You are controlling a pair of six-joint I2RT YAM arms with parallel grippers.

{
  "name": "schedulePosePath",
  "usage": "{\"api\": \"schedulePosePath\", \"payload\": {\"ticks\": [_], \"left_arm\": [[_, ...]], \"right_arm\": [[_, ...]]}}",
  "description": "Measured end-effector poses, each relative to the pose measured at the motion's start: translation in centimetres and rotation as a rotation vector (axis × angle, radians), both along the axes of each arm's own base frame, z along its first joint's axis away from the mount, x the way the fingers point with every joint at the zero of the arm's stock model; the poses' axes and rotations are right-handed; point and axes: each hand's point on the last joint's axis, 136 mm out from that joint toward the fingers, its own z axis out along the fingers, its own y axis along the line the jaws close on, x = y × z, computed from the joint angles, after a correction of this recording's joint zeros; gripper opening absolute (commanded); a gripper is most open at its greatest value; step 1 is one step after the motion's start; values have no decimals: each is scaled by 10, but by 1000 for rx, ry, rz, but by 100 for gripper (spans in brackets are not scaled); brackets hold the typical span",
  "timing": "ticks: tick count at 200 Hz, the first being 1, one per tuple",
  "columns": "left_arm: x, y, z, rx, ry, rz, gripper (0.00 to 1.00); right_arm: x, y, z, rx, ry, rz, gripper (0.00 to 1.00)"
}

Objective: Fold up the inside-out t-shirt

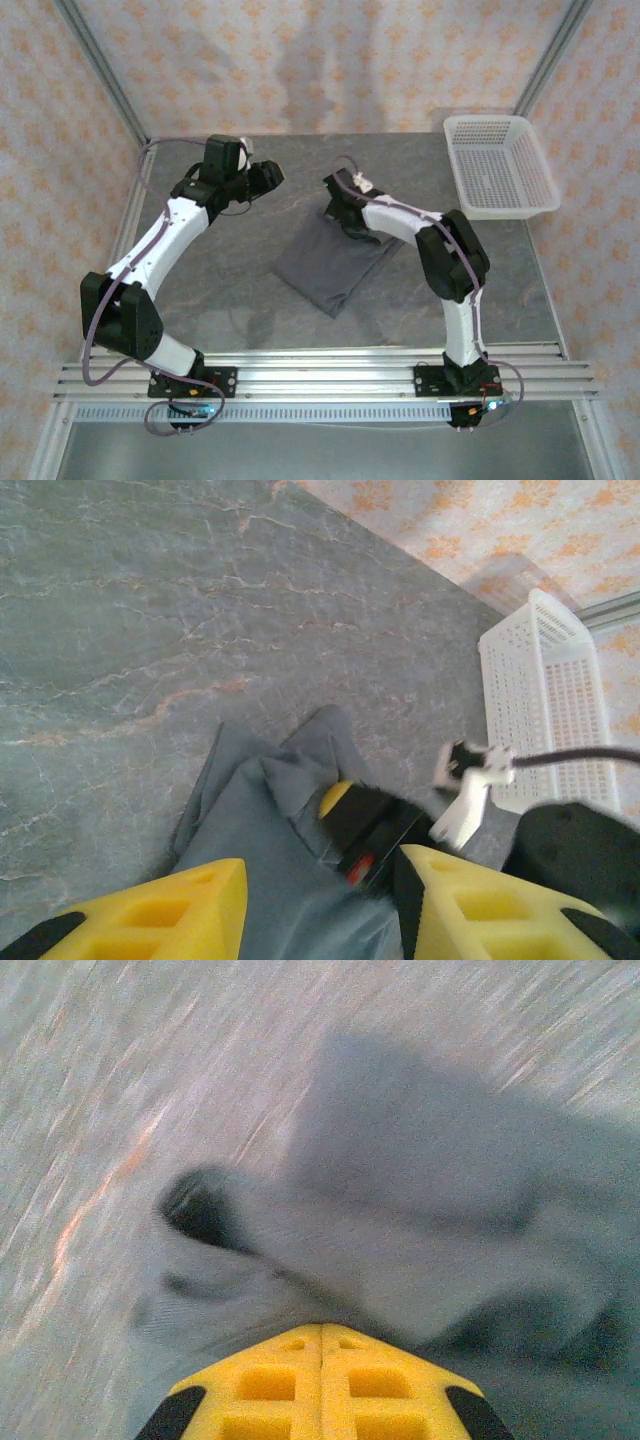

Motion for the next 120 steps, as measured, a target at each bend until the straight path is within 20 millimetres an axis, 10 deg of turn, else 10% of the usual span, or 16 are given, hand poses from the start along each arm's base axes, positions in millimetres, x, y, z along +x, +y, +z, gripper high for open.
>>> {"api": "schedulePosePath", "payload": {"ticks": [32,58,81,120], "left_arm": [[0,-2,-4,-3,9,-11,44],[-1,-5,-23,-3,55,-31,41],[3,-16,-56,-11,139,-66,0],[7,-56,-137,37,322,-149,0]], "right_arm": [[37,-70,5,-58,-11,-101,8],[35,-86,23,-75,-36,-96,13],[-10,-93,46,-33,-59,-70,11],[-104,-100,57,74,-71,-44,4]]}}
